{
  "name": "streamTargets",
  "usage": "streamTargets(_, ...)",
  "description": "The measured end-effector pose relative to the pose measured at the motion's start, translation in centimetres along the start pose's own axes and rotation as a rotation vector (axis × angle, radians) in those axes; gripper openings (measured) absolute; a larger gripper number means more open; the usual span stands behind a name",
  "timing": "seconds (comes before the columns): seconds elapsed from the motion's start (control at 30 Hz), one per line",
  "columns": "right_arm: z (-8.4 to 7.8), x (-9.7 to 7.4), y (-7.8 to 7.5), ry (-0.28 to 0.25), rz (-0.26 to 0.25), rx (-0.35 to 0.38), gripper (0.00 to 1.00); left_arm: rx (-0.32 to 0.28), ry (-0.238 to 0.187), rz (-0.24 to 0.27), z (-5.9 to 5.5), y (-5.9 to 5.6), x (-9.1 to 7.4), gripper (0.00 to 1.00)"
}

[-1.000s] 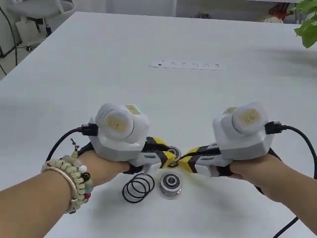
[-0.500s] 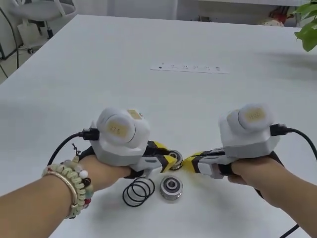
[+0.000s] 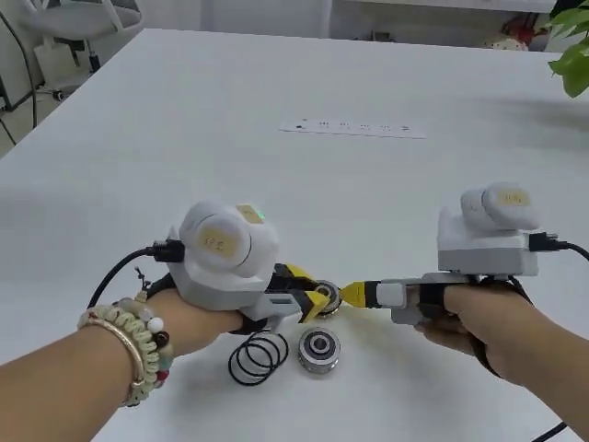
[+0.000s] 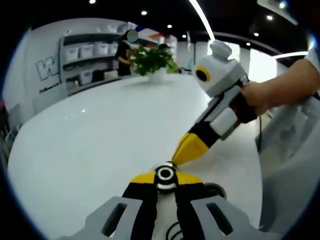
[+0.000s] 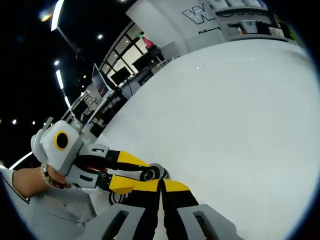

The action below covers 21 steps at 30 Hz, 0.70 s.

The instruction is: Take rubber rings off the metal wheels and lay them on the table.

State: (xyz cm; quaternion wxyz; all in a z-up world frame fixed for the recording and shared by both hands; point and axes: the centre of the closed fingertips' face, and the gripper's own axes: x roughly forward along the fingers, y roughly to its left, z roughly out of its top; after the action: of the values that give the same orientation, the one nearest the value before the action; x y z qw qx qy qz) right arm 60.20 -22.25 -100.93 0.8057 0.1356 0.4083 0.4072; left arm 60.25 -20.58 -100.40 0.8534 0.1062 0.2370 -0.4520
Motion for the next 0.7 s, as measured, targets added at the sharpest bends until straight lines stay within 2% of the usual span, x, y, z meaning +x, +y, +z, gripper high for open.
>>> streamTargets(0.33, 0.0, 0.0, 1.2, 0.001, -0.007, -0.021, 0.0, -0.017, -0.004, 0.005, 0.0, 0.1, -0.1, 0.13)
streamTargets(0.7, 0.0, 0.2, 1.4, 0.006, -0.007, -0.032, 0.0, -0.002, -0.005, 0.009, -0.1, 0.0, -0.1, 0.13)
